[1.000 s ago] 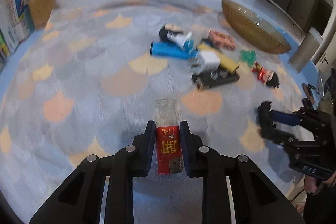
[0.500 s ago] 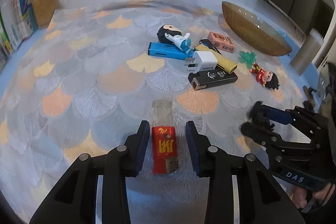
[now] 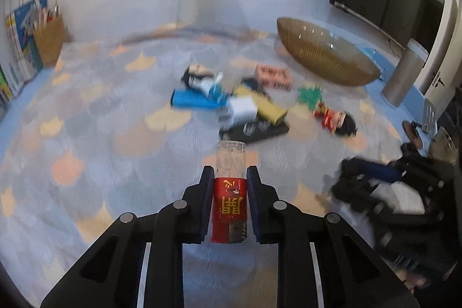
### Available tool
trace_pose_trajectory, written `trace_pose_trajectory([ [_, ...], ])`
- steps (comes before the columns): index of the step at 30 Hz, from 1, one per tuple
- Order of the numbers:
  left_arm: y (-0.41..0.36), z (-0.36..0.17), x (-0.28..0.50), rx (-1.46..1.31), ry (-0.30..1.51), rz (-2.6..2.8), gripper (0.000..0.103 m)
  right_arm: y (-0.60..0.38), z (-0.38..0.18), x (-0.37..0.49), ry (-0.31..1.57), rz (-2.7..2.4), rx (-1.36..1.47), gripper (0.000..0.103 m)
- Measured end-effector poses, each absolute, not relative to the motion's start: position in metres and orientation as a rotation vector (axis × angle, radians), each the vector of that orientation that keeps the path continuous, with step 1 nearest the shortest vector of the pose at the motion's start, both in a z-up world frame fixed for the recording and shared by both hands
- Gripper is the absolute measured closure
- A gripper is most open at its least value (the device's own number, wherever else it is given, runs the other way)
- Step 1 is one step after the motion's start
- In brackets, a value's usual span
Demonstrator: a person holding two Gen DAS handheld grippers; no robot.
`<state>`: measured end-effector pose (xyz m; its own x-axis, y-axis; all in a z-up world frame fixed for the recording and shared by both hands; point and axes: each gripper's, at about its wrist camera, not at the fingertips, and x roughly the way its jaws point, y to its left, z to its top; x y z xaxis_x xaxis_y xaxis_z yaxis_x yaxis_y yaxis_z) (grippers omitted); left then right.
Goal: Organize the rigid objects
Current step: 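Carry the lighter and dinosaur into the brown glass bowl and open both grippers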
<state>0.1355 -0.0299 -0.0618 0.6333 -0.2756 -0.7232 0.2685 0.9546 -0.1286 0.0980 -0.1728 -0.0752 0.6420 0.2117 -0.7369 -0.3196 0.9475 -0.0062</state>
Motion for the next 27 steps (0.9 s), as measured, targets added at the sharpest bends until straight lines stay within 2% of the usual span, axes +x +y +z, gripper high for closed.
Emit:
trace_pose_trajectory([
  [12, -0.113, 0.029, 0.192, 0.099, 0.627, -0.378, 0.083, -0.278, 0.037, 0.141, 0.631, 0.049, -0.138, 0.067],
  [18, -0.164, 0.065, 0.238, 0.05, 0.589, -0.448, 0.083, -0.32, 0.086, 0.162, 0.54, -0.05, -0.083, 0.067],
  [22, -0.195, 0.056, 0.276, -0.039, 0.684, -0.532, 0.083, -0.343, 0.078, 0.192, 0.595, -0.038, -0.001, 0.067],
  [27, -0.223, 0.011, 0.303, -0.074, 0.831, -0.541, 0.083, -0.355, 0.026, 0.229, 0.773, -0.02, 0.057, 0.067],
])
